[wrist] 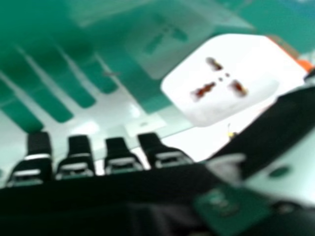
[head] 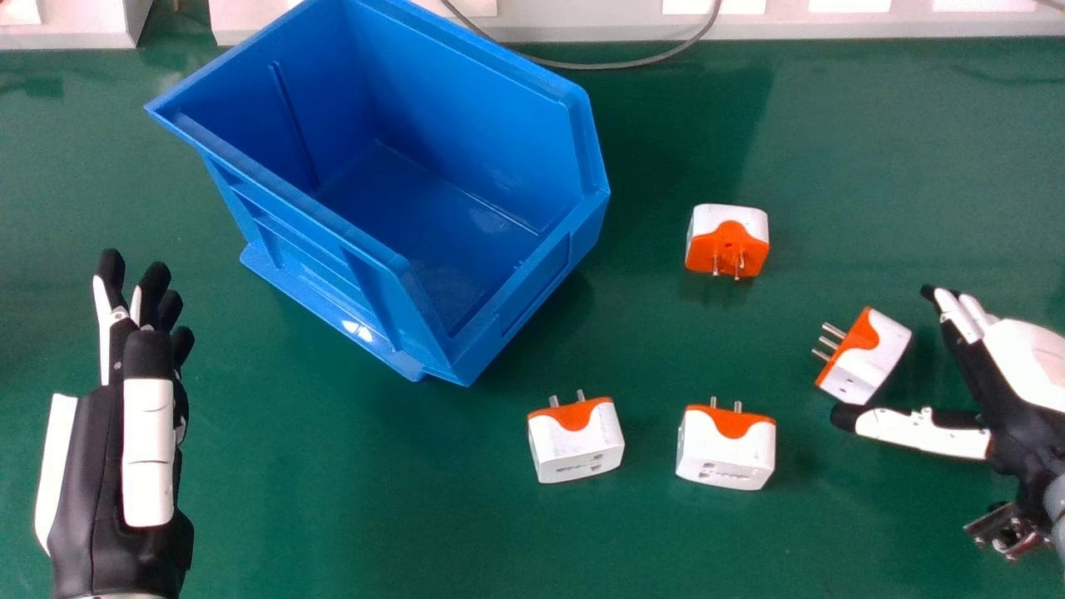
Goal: Pick all objects and put in blue box
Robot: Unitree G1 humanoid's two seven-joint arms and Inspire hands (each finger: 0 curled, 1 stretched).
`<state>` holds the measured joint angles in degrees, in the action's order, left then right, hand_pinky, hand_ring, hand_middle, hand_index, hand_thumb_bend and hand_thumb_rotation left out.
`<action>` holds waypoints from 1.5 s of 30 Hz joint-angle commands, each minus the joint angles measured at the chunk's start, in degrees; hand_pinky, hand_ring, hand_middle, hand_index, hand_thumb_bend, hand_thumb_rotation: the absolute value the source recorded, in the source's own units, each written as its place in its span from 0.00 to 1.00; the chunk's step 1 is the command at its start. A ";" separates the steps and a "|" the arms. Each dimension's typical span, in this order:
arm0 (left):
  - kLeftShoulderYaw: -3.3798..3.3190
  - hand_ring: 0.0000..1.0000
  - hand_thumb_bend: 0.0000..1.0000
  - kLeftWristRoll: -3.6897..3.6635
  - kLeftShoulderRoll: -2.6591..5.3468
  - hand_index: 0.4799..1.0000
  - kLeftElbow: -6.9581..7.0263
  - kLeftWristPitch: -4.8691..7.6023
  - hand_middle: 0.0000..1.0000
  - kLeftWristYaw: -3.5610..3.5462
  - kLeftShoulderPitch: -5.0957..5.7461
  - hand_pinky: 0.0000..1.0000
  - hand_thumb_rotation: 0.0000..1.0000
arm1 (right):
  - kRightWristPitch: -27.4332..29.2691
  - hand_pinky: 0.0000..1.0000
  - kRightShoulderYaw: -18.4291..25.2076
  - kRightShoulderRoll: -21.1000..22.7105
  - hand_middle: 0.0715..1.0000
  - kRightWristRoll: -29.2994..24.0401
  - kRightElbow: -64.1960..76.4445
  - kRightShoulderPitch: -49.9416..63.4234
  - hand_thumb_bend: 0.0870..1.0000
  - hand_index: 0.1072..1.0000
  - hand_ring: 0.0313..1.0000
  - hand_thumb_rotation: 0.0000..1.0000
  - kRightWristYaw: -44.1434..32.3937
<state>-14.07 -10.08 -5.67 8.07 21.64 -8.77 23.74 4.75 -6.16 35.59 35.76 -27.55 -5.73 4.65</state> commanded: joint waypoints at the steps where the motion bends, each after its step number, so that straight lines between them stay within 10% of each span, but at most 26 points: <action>1: -0.35 1.00 0.88 -0.15 -0.65 1.00 1.60 0.07 1.00 -0.37 0.48 1.00 1.00 | -0.84 0.87 -0.95 1.20 0.96 0.77 0.31 -1.69 0.73 0.94 0.94 0.75 -0.83; 27: 0.18 1.00 0.90 -0.81 0.40 1.00 4.57 -2.28 1.00 -0.77 2.39 1.00 1.00 | -7.73 0.85 -9.93 1.95 0.91 6.74 -2.18 -11.92 0.67 0.89 0.90 0.74 -7.86; 37: 0.19 1.00 0.90 -0.87 0.83 1.00 5.51 -2.97 1.00 -0.53 2.42 1.00 0.99 | -6.78 0.46 -14.68 0.35 0.49 10.31 -8.85 -16.42 0.49 0.48 0.50 0.06 -1.64; 45: 0.26 1.00 0.91 -0.16 0.68 1.00 6.03 -3.57 1.00 -0.31 2.35 1.00 1.00 | -6.95 0.36 -17.36 0.43 0.49 11.01 -11.99 -18.54 0.45 0.43 0.44 0.13 -1.22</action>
<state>-13.75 -10.31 -4.95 12.57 18.03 -9.54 25.94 -1.33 -22.50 36.00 45.37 -38.12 -25.45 3.48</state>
